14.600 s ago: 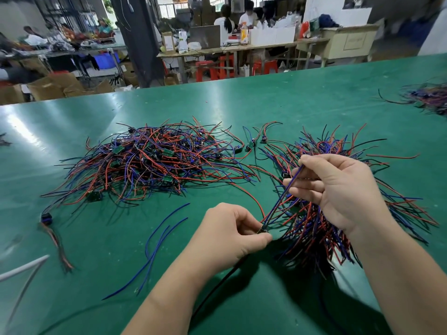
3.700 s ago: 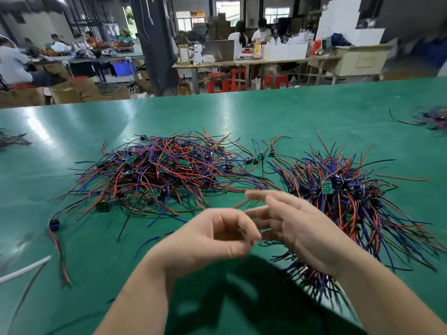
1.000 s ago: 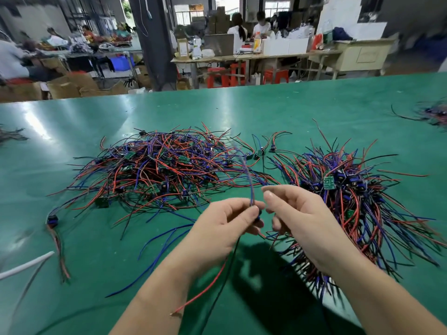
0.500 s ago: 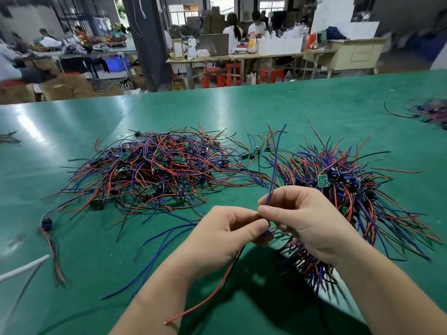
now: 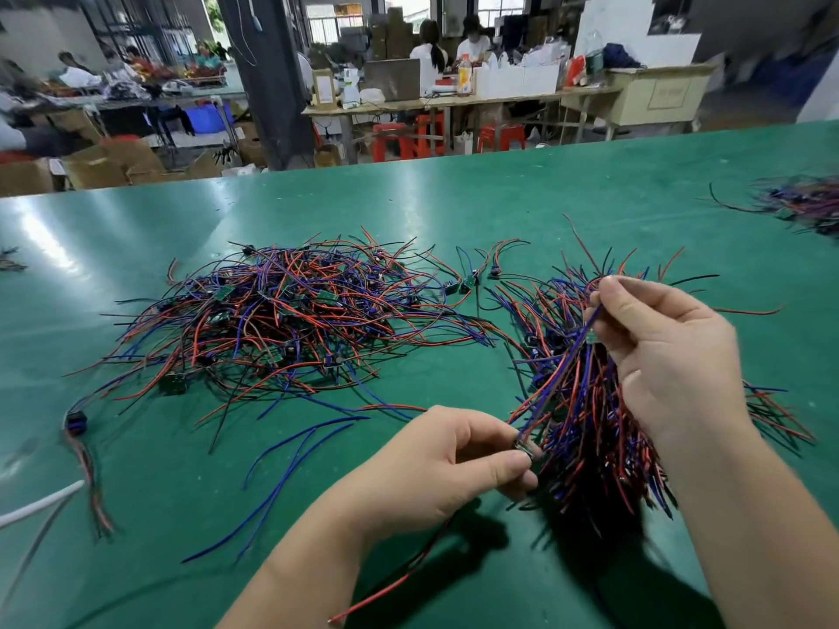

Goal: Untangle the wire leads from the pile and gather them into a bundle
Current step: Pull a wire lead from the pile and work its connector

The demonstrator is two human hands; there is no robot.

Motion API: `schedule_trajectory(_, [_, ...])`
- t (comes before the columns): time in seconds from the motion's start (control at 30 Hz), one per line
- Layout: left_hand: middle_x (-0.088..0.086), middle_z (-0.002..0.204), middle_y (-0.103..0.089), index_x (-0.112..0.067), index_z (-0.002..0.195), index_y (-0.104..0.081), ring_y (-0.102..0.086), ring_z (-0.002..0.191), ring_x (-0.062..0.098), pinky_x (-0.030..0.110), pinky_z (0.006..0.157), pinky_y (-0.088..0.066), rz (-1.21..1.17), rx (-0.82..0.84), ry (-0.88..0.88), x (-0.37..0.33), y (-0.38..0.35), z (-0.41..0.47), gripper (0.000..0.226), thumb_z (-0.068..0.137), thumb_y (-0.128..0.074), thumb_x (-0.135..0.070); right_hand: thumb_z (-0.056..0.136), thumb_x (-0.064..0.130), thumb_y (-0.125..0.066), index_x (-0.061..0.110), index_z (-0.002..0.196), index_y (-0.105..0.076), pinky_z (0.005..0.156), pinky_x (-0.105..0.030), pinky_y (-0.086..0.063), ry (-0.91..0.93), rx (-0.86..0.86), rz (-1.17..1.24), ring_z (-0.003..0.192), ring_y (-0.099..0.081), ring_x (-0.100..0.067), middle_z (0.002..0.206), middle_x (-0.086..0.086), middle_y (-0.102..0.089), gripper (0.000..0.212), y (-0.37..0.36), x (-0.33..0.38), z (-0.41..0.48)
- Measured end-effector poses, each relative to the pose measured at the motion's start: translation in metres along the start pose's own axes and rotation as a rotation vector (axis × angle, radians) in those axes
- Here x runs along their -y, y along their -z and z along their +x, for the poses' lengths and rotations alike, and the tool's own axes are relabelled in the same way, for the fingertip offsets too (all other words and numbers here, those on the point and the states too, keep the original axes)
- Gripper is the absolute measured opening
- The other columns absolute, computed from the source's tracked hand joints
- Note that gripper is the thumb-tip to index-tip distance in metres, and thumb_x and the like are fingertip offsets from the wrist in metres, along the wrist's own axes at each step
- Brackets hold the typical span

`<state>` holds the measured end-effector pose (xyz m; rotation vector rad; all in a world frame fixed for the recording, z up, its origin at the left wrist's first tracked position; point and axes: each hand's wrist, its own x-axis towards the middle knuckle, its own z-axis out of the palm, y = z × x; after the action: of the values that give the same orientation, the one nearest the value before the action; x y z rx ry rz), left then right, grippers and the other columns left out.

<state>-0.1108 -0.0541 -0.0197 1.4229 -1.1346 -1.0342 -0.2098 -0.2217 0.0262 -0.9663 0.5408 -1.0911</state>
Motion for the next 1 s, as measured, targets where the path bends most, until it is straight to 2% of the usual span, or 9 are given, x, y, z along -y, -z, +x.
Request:
schedule_trajectory(0.27, [0.007, 0.093, -0.074, -0.016, 0.096, -0.058, -0.069, 0.081, 0.019, 0.024, 0.080, -0.051, -0.049, -0.028, -0.001, 0.000, 0.010, -0.001, 0.005, 0.093, -0.057, -0.013, 0.084, 0.007, -0.066, 0.010, 0.069, -0.064, 0.047, -0.017, -0.049, -0.014, 0.000, -0.001, 0.049, -0.061, -0.009, 0.054, -0.001, -0.064, 0.016, -0.001, 0.000, -0.004])
schedule_trajectory(0.37, [0.010, 0.099, -0.074, -0.013, 0.100, -0.052, -0.070, 0.086, 0.021, 0.024, 0.082, -0.051, -0.204, -0.044, -0.027, -0.003, 0.010, 0.000, 0.012, 0.091, -0.056, -0.020, 0.097, 0.015, -0.051, 0.008, 0.086, -0.062, 0.052, -0.019, -0.053, -0.075, 0.050, 0.046, 0.060, -0.069, -0.016, 0.065, -0.006, -0.069, 0.017, -0.001, -0.001, -0.001])
schedule_trajectory(0.47, [0.011, 0.106, -0.072, -0.017, 0.098, -0.044, -0.070, 0.092, 0.023, 0.028, 0.083, -0.052, -0.468, -0.081, -0.072, -0.008, 0.009, 0.002, 0.014, 0.087, -0.052, -0.023, 0.096, 0.002, -0.049, 0.011, 0.102, -0.057, 0.058, -0.022, -0.056, -0.184, 0.149, -0.014, 0.069, -0.070, -0.023, 0.083, -0.015, -0.069, 0.013, -0.003, -0.006, -0.002])
schedule_trajectory(0.53, [0.008, 0.108, -0.072, -0.023, 0.093, -0.043, -0.069, 0.092, 0.020, 0.025, 0.075, -0.051, -0.595, -0.132, -0.110, -0.013, 0.009, 0.004, 0.012, 0.086, -0.053, -0.024, 0.085, -0.010, -0.058, 0.009, 0.105, -0.058, 0.060, -0.020, -0.054, -0.196, 0.309, -0.224, 0.070, -0.066, -0.022, 0.083, -0.016, -0.068, 0.028, -0.004, -0.015, -0.008])
schedule_trajectory(0.6, [0.005, 0.106, -0.071, -0.028, 0.087, -0.050, -0.069, 0.085, 0.015, 0.023, 0.067, -0.051, -0.647, -0.239, -0.119, -0.015, 0.008, 0.006, 0.013, 0.086, -0.063, -0.028, 0.071, -0.007, -0.071, 0.005, 0.099, -0.063, 0.059, -0.017, -0.051, -0.163, 0.509, -0.375, 0.067, -0.063, -0.017, 0.075, -0.009, -0.070, 0.031, -0.008, -0.023, -0.016])
schedule_trajectory(0.67, [0.000, 0.094, -0.071, -0.029, 0.082, -0.053, -0.065, 0.071, 0.008, 0.021, 0.062, -0.048, -0.663, -0.361, -0.101, -0.016, 0.006, 0.008, 0.018, 0.074, -0.066, -0.038, 0.058, 0.004, -0.077, 0.009, 0.086, -0.067, 0.059, -0.016, -0.051, -0.146, 0.650, -0.361, 0.063, -0.062, -0.009, 0.069, -0.002, -0.069, 0.030, -0.012, -0.027, -0.023])
schedule_trajectory(0.73, [-0.007, 0.084, -0.069, -0.028, 0.079, -0.057, -0.060, 0.064, 0.003, 0.020, 0.061, -0.045, -0.640, -0.438, -0.084, -0.015, 0.003, 0.010, 0.022, 0.065, -0.064, -0.043, 0.055, 0.009, -0.081, 0.015, 0.080, -0.070, 0.062, -0.016, -0.051, -0.111, 0.731, -0.338, 0.065, -0.062, -0.008, 0.070, -0.001, -0.068, 0.029, -0.014, -0.029, -0.027])
schedule_trajectory(0.83, [-0.009, 0.080, -0.067, -0.035, 0.068, -0.067, -0.057, 0.065, 0.001, 0.021, 0.064, -0.041, -0.592, -0.485, -0.102, -0.014, -0.002, 0.009, 0.011, 0.066, -0.064, -0.045, 0.055, 0.014, -0.082, 0.019, 0.076, -0.072, 0.059, -0.017, -0.050, -0.063, 0.725, -0.305, 0.061, -0.062, -0.008, 0.067, 0.000, -0.068, 0.024, -0.012, -0.031, -0.028])
schedule_trajectory(1.0, [-0.001, 0.088, -0.070, -0.031, 0.073, -0.068, -0.057, 0.066, 0.006, 0.024, 0.067, -0.044, -0.472, -0.476, -0.206, -0.014, -0.003, 0.006, 0.012, 0.067, -0.076, -0.038, 0.063, 0.016, -0.069, 0.019, 0.067, -0.075, 0.050, -0.018, -0.048, -0.192, 0.548, -0.058, 0.052, -0.060, -0.011, 0.062, -0.004, -0.068, 0.008, -0.017, -0.032, -0.029])
